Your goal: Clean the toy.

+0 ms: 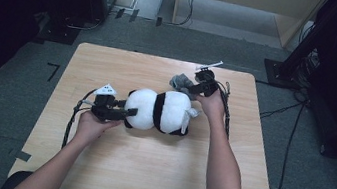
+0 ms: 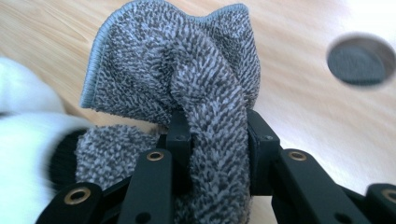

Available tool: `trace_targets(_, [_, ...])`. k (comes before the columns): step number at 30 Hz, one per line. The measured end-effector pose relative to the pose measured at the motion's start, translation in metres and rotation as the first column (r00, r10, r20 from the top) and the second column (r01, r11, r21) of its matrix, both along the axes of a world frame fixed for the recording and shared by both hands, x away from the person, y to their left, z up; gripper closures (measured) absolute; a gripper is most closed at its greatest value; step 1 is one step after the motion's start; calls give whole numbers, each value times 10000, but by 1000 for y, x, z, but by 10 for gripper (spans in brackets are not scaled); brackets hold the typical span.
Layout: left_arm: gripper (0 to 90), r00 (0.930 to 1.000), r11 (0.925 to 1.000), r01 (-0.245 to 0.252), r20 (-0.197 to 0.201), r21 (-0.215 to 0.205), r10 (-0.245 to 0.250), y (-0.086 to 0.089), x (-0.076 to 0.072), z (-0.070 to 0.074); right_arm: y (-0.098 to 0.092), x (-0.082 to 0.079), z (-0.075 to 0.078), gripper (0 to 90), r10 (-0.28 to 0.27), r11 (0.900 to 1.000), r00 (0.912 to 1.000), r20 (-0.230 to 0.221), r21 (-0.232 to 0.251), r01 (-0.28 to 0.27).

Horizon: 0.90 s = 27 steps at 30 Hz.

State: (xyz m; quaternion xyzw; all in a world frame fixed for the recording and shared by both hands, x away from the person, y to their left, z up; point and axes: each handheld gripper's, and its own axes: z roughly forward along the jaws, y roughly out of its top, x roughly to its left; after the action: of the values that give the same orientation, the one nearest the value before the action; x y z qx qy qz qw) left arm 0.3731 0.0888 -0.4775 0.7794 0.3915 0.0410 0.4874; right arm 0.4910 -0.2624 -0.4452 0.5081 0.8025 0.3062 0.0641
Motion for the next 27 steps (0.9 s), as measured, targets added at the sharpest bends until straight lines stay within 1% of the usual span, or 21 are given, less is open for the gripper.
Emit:
trace_targets(1, [416, 10000, 10000, 1, 0, 16, -1, 0, 0, 0, -3, -1, -1, 687, -92, 9999, 9999, -89, -75, 91])
trace_targets(3, [416, 10000, 10000, 21, -15, 53, -21, 0, 0, 0, -9, -3, -2, 690, -190, 9996, 9998, 28, -200, 191])
trace_targets(5, [416, 10000, 10000, 23, -38, 54, -23, 1, -1, 0, -12, -5, 2, 693, -331, 9992, 9994, 62, -214, 333])
trace_targets(6, [417, 10000, 10000, 23, -41, 50, -23, 1, -1, 0, -13, -6, 6, 694, -328, 9992, 9992, 217, -206, 333])
trace_targets(7, [417, 10000, 10000, 15, -50, 40, -15, 1, 0, 0, -14, -7, 11, 695, -276, 9994, 9988, 400, -180, 284])
trace_targets(8, [417, 10000, 10000, -4, -63, 16, 4, 1, 0, 0, -13, -9, 20, 697, -245, 9996, 9971, 718, -137, 256])
trace_targets(10, [417, 9999, 10000, -37, -96, -3, 37, 0, 0, 0, -10, -13, 35, 701, -140, 9999, 9924, 1219, 77, 132])
trace_targets(11, [418, 9999, 10000, -46, -106, -8, 46, 0, 0, 0, -7, -14, 45, 702, -13, 9999, 9903, 1392, 132, -5])
trace_targets(12, [418, 9999, 10000, -53, -112, -10, 53, 0, 0, 0, -5, -15, 51, 702, 54, 9999, 9889, 1486, 130, -74])
trace_targets(15, [418, 9999, 10000, -47, -93, 25, 47, 0, 0, 1, 11, -18, 70, 702, 470, 9987, 9811, 1878, 126, -503])
trace_targets(17, [418, 10000, 10000, -41, -81, 36, 41, 0, 0, 1, 28, -21, 81, 702, 882, 9957, 9732, 2122, 84, -921])
trace_targets(19, [418, 10000, 10000, -31, -57, 51, 32, 0, 0, 1, 42, -23, 87, 702, 1218, 9921, 9685, 2171, 19, -1252])
trace_targets(21, [418, 10000, 10000, -8, -41, 92, 8, 1, 0, 1, 60, -25, 92, 702, 1593, 9866, 9620, 2216, -25, -1628])
trace_targets(23, [418, 10000, 10000, -11, -39, 87, 12, 0, 0, 1, 81, -28, 94, 702, 1991, 9791, 9528, 2291, -42, -2035])
trace_targets(24, [419, 10000, 10000, -17, -58, 77, 17, 0, 0, 1, 88, -29, 95, 702, 2128, 9761, 9507, 2257, -51, -2173])
trace_targets(27, [420, 10000, 10000, -26, -76, 37, 27, 0, 0, 1, 115, -32, 92, 702, 2680, 9624, 9378, 2208, -164, -2712])
